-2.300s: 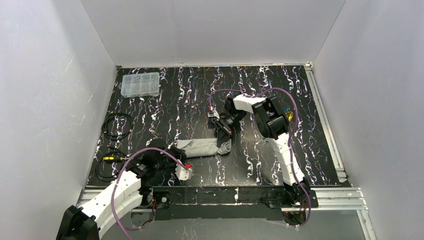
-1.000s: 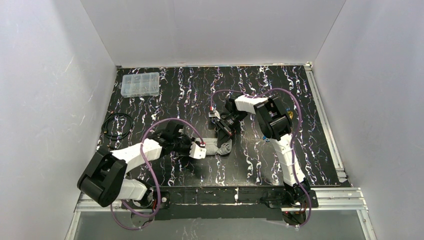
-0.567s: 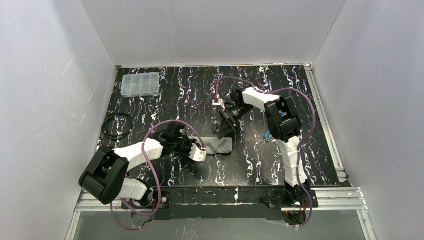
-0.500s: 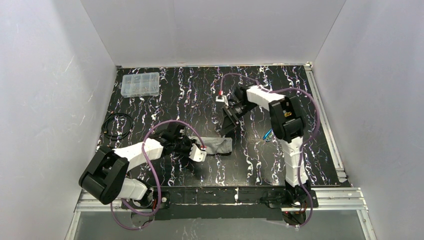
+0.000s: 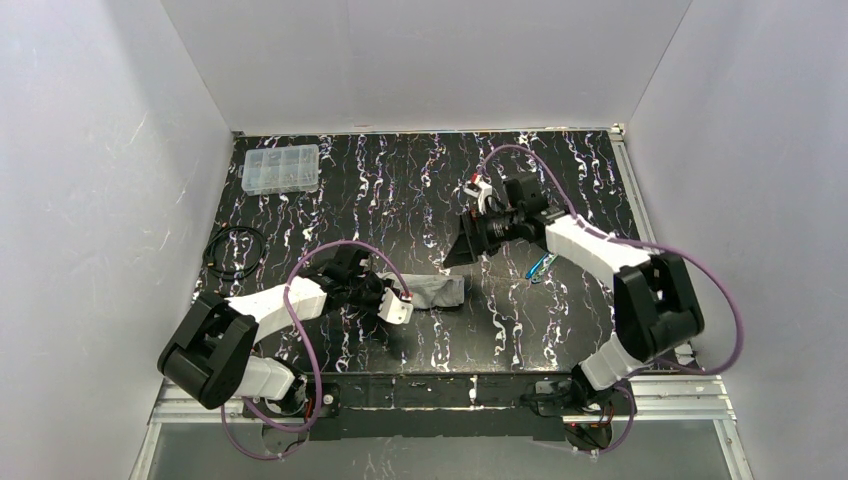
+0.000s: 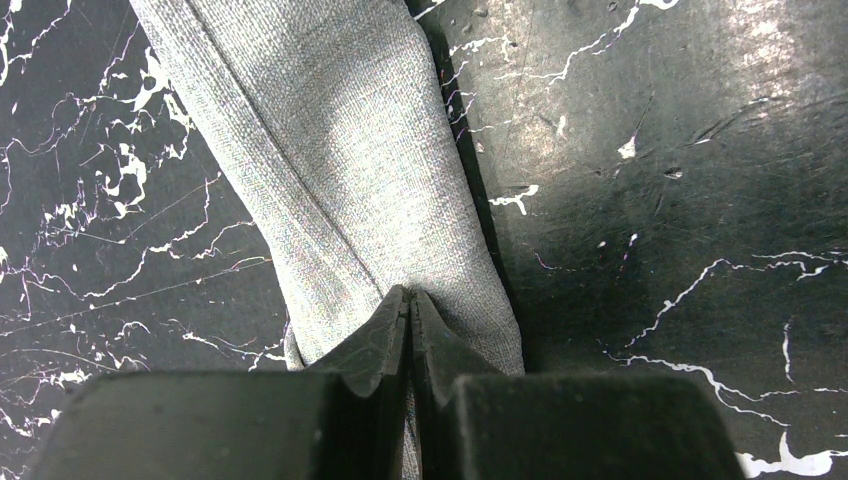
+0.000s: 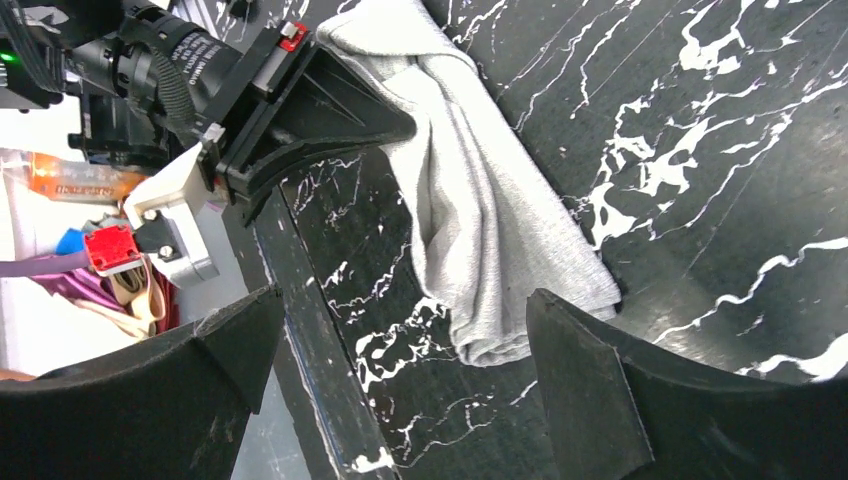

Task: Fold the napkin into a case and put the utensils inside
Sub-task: Fold the 2/3-rectangle-folded napkin at the center of the board, then smooth out the smaller rectangle-folded napkin at the center of the board.

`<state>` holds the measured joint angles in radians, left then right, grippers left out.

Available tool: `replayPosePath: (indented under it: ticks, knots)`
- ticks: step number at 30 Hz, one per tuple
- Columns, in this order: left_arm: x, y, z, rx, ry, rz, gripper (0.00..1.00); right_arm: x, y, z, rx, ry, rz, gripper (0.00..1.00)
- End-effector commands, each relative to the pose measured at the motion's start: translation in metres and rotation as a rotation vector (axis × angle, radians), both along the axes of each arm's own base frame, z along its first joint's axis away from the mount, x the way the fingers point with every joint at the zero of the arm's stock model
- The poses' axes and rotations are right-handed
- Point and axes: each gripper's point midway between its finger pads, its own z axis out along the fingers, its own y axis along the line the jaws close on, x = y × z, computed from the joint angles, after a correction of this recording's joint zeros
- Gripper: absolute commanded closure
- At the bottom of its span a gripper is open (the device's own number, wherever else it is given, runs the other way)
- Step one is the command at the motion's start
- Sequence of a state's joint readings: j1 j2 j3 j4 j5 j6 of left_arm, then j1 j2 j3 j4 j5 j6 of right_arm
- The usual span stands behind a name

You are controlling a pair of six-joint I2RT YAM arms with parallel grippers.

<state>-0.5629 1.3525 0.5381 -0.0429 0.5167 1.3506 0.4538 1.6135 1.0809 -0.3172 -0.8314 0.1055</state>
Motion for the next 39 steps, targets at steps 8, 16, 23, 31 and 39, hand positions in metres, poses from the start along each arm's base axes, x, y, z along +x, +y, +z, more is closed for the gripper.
replayPosePath:
  ticks: [8, 16, 23, 31, 39]
  knots:
    - [-0.013, 0.012, -0.013, 0.058, 0.060, 0.016, 1.00, 0.048, -0.020, 0.045, -0.034, -0.185, -0.450, 0.01]
    - [-0.014, 0.014, -0.012, 0.062, 0.057, 0.021, 1.00, 0.052, -0.036, 0.032, -0.014, -0.037, -0.491, 0.35]
    - [-0.015, 0.014, -0.013, 0.060, 0.057, 0.016, 1.00, -0.008, 0.021, 0.040, 0.100, 0.003, -0.241, 0.91]
    - [-0.017, 0.015, -0.015, 0.060, 0.052, 0.009, 1.00, -0.042, 0.057, -0.001, 0.123, 0.151, -0.109, 0.92]
    - [-0.018, 0.016, -0.016, 0.064, 0.043, 0.001, 1.00, -0.047, 0.050, -0.077, -0.059, 0.264, -0.056, 0.96]
